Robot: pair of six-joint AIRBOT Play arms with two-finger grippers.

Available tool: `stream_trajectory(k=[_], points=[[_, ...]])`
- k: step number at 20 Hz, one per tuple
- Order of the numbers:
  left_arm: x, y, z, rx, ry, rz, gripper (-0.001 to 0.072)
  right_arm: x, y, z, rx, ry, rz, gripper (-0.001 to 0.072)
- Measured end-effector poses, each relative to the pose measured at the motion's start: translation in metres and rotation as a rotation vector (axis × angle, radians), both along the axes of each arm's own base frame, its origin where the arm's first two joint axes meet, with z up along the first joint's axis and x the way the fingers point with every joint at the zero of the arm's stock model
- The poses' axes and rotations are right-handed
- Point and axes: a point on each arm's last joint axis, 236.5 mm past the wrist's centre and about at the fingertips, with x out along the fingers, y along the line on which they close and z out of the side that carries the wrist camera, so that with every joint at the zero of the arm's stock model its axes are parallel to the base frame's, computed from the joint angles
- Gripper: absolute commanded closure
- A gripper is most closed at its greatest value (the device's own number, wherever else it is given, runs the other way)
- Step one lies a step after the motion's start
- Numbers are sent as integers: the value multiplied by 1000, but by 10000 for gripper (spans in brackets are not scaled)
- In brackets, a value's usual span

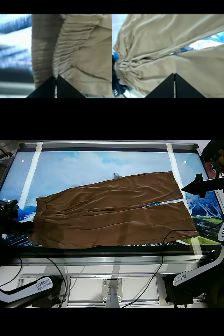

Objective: Fold the clothes and pants, and hang the long-sleeved shirts on hangers.

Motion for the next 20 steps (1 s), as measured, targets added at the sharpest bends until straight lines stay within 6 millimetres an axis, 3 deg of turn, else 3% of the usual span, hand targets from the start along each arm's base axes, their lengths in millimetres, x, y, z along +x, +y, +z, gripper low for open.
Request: stream_trajectory(k=[2,5,10,14,15,16,17,18,20], points=[[19,2,2,66,-50,-12,693,-1,-2,0,-28,6,-7,702],[31,17,5,160,-84,9,693,-8,-4,-2,-58,24,-13,701],[32,32,8,230,-88,18,693,-30,9,-9,-56,35,-12,702],[24,32,6,231,-50,21,690,-57,27,-15,-50,24,-5,699],[21,31,5,227,-38,21,660,-62,30,-16,-50,23,-5,698],[19,30,5,222,-28,22,468,-66,32,-18,-51,24,-4,697],[17,29,5,218,-21,25,150,-68,33,-19,-53,22,-6,697],[16,27,4,208,-15,27,75,-69,35,-18,-52,16,-6,697],[15,23,3,190,-13,43,76,-71,36,-19,-53,15,-8,696]])
